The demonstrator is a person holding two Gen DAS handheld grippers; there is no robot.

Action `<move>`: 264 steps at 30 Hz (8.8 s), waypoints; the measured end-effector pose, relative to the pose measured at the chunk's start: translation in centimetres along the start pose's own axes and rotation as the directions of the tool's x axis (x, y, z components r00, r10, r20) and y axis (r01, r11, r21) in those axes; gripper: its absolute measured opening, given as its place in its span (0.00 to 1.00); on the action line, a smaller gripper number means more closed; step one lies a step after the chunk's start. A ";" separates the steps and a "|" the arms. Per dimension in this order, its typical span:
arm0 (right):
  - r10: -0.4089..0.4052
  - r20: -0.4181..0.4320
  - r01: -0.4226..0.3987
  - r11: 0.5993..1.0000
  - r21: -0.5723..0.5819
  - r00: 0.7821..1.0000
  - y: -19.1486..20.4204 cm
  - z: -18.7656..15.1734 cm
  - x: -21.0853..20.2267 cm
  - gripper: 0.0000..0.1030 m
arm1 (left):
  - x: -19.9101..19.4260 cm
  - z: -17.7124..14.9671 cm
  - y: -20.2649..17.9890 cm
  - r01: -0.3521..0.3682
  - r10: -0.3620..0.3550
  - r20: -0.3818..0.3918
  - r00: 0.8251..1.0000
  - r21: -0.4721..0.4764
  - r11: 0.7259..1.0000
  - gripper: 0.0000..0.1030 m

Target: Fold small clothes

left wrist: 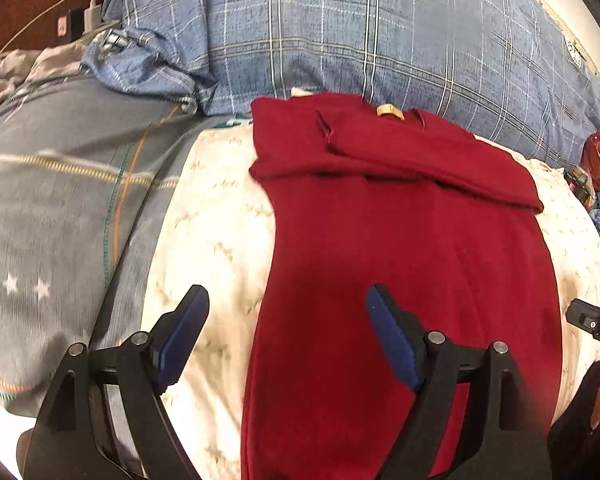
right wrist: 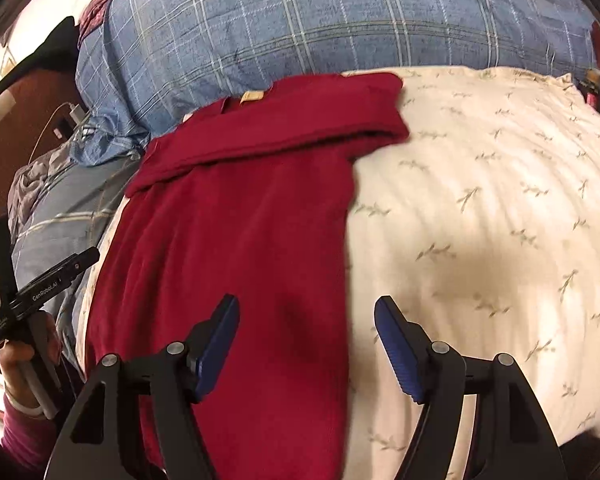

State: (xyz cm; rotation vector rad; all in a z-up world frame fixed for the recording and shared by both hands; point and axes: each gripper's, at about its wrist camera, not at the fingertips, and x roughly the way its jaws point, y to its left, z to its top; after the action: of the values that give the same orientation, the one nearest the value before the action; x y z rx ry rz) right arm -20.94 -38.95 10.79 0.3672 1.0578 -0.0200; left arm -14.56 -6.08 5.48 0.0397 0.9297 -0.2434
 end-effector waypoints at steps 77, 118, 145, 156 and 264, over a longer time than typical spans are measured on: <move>0.423 -0.145 -0.426 0.905 0.010 0.895 -0.3 -10.1 -1.4 0.85 | -2.0 -11.4 -0.4 0.035 -0.027 -0.173 0.985 0.042 0.999 0.85; 0.507 -0.105 -0.516 0.849 -0.115 0.856 2.6 -8.1 -2.3 0.14 | -4.8 -9.5 2.1 0.193 -0.199 -0.141 0.970 -0.057 0.979 0.05; 0.226 0.246 -0.251 0.965 0.076 0.943 -1.4 19.5 9.2 0.16 | 9.7 17.2 2.2 0.139 -0.131 0.062 0.989 -0.149 0.979 0.07; 0.201 0.276 -0.233 0.968 0.090 0.940 -4.3 17.3 5.0 0.54 | 7.7 17.0 4.1 0.179 -0.161 0.111 0.981 -0.179 0.967 0.78; 0.050 -0.035 -0.059 0.935 -0.350 0.998 27.5 20.8 28.6 0.38 | 9.6 7.8 5.9 0.114 -0.143 -0.113 0.983 -0.229 0.967 0.82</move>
State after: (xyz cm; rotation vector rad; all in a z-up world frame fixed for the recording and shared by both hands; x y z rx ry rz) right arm 16.15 -14.91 3.34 0.0716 1.0524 0.2220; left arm -1.56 -3.29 2.05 -0.2146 1.0849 -0.2582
